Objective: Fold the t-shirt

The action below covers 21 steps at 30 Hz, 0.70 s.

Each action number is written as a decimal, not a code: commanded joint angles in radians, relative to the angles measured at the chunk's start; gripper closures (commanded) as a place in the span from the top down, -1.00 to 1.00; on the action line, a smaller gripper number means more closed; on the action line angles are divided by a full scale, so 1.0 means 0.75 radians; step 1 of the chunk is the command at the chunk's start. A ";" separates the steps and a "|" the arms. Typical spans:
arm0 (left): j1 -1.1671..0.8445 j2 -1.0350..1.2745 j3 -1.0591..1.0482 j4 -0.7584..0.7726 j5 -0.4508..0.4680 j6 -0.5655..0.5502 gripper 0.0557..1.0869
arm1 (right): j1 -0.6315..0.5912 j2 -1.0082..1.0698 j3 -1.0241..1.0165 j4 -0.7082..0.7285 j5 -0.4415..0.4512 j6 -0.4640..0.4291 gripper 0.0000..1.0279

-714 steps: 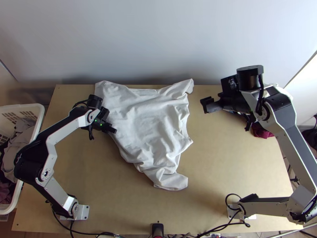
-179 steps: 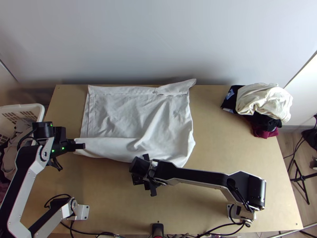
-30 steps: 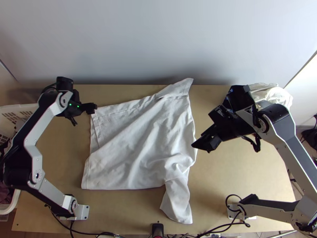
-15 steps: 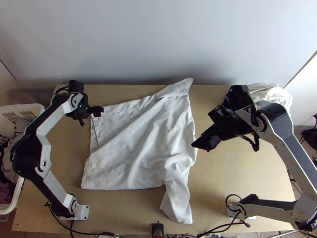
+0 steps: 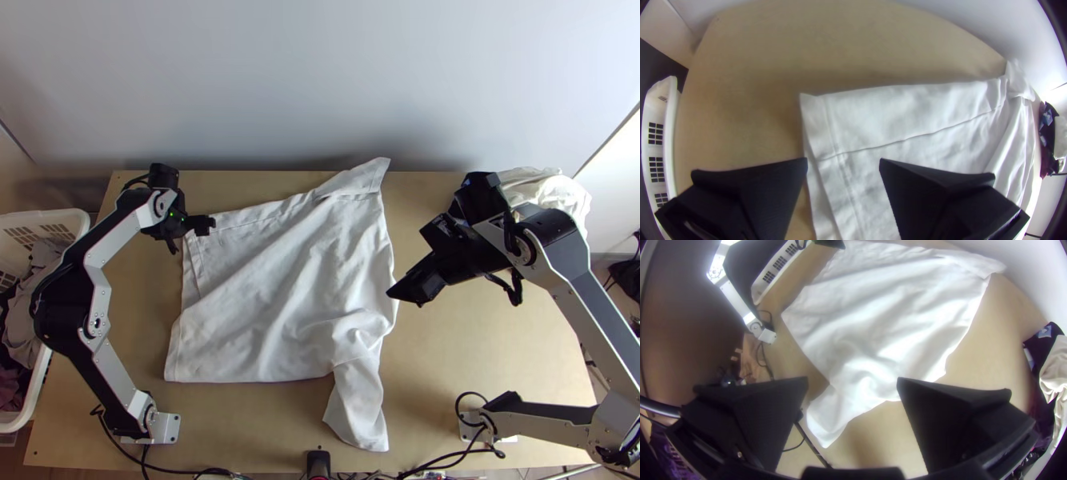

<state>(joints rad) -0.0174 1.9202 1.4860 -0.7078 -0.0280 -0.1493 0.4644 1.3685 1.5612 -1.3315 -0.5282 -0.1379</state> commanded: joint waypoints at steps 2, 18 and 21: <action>-0.024 0.021 0.007 0.011 -0.022 0.001 0.55 | 0.000 -0.004 -0.002 0.000 0.001 0.008 0.80; -0.034 0.029 0.003 0.013 -0.089 0.001 0.55 | -0.002 -0.004 0.001 0.000 -0.001 0.014 0.80; -0.034 0.039 0.001 0.013 -0.089 0.003 0.55 | 0.000 -0.002 0.005 0.000 -0.001 0.014 0.80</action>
<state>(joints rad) -0.0437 1.9408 1.4887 -0.6987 -0.0814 -0.1486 0.4644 1.3666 1.5631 -1.3315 -0.5285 -0.1272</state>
